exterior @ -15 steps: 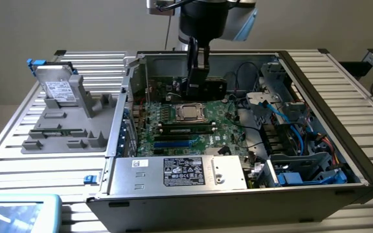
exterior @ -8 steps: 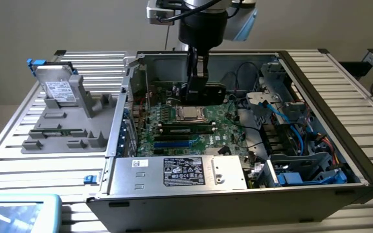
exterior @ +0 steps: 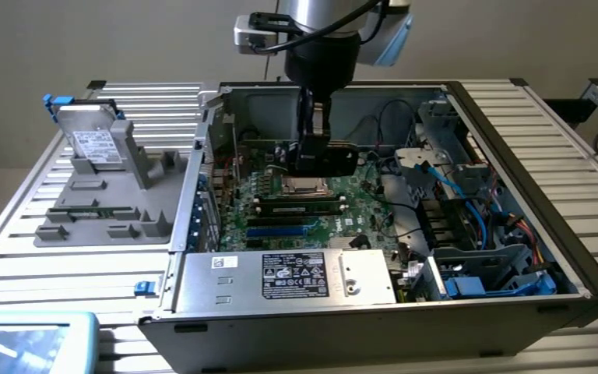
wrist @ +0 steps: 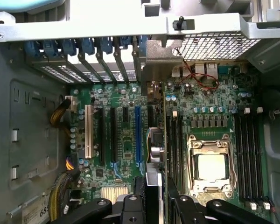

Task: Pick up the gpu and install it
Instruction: 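Insert the gpu into the slot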

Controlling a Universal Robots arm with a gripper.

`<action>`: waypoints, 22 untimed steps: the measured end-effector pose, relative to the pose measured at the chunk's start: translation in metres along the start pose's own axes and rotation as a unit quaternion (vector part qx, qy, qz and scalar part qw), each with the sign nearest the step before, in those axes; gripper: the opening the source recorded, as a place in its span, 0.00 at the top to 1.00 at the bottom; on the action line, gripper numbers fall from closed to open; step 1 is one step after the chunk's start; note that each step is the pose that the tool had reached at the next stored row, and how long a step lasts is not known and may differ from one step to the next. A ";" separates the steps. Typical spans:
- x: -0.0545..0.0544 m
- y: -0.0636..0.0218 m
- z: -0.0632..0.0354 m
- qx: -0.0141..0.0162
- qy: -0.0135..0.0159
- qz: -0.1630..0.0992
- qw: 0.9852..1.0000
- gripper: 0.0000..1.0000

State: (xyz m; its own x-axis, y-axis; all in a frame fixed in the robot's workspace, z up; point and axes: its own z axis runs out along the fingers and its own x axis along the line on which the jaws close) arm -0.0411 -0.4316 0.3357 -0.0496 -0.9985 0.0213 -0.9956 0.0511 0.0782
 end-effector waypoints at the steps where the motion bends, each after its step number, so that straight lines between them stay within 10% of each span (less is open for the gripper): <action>1: 0.000 0.0002 0.0019 0.000 0.000 0.000 1.000 0.71; 22: 0.004 0.0144 0.0276 0.000 0.000 0.000 1.000 0.71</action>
State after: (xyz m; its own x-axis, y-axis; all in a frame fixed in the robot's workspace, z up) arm -0.0578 -0.4351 0.3093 -0.0498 -0.9985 0.0209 -0.9956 0.0513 0.0780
